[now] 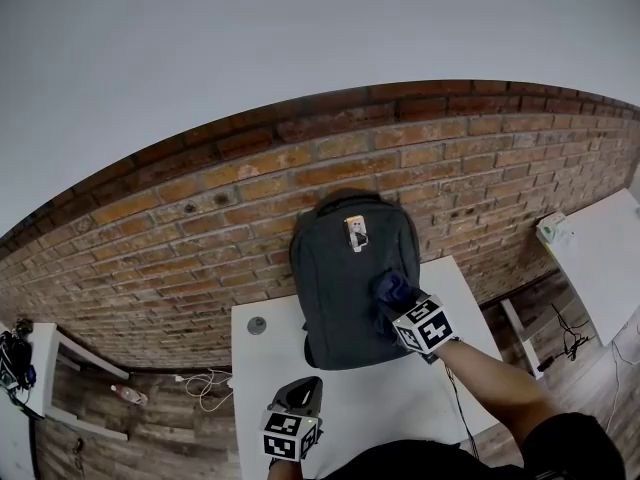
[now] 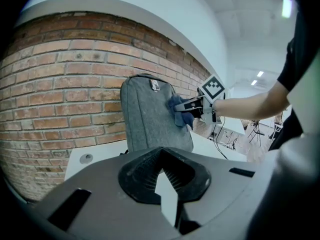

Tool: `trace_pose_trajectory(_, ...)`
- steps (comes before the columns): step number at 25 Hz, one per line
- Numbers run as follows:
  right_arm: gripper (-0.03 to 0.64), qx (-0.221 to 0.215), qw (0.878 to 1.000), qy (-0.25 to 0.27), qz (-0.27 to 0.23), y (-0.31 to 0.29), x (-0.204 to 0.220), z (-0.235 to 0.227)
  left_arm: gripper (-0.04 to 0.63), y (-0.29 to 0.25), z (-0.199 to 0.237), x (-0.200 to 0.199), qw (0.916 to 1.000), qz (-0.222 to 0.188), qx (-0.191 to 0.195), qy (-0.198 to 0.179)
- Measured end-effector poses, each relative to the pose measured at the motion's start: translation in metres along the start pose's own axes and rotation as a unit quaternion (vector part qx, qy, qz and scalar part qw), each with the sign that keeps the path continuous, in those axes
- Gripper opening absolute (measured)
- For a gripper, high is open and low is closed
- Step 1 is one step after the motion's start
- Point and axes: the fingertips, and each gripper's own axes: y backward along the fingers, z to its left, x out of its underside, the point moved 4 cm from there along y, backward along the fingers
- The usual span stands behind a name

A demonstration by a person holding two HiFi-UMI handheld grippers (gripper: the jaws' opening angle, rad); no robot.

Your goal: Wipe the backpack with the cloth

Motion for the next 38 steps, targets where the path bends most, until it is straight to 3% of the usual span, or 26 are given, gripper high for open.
trace_pose_trajectory(8,0.049,0.008,1.000,0.020,-0.003,-0.020,-0.040,-0.027,-0.018,0.007,0.009,0.002,0.9998,-0.004,-0.013,0.015)
trace_pose_trajectory(16,0.049,-0.015,1.000,-0.006,0.006,-0.035,-0.078,-0.056,-0.018,0.015,0.019,0.009,0.9991,-0.007,-0.030,0.031)
trace_pose_trajectory(22,0.049,0.010,1.000,0.007,-0.013,-0.036,-0.136,-0.082,-0.018,0.012,0.021,0.011,0.9991,-0.006,-0.029,0.031)
trace_pose_trajectory(27,0.049,0.006,0.998,0.059,0.016,-0.041,-0.152,-0.082,-0.018,0.012,0.019,0.008,0.9991,-0.006,-0.027,0.032)
trace_pose_trajectory(30,0.049,-0.005,0.996,0.082,-0.015,-0.034,-0.157,-0.074,-0.018,0.011,0.019,0.008,0.9991,-0.004,-0.026,0.032)
trace_pose_trajectory(34,0.049,0.006,0.984,0.176,-0.037,-0.034,-0.178,-0.060,-0.018,0.010,0.020,0.010,0.9992,0.001,-0.025,0.030)
trace_pose_trajectory(38,0.048,-0.003,0.984,0.180,-0.011,-0.051,-0.175,-0.054,-0.018,0.012,0.020,0.012,0.9991,0.004,-0.031,0.029)
